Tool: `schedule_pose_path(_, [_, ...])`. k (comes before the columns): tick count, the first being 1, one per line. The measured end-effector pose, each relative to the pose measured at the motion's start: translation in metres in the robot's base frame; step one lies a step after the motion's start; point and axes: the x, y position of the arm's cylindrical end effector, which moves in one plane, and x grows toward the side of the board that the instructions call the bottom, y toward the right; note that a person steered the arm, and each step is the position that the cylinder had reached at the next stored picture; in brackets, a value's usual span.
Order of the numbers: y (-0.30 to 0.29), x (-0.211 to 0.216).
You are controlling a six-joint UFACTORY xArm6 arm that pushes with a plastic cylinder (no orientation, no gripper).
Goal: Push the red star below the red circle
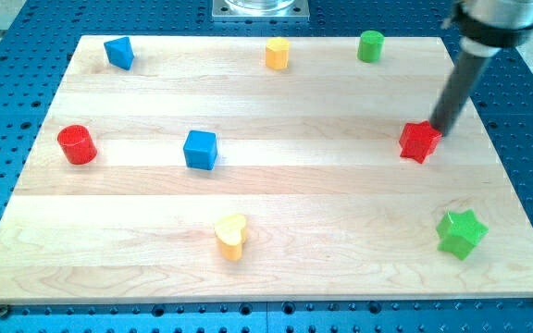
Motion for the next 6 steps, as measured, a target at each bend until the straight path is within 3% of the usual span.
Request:
schedule_pose_path(1, [-0.069, 0.027])
schedule_pose_path(2, [0.019, 0.014])
schedule_pose_path(3, [0.010, 0.059])
schedule_pose_path(5, [-0.201, 0.060])
schedule_pose_path(6, [-0.327, 0.085])
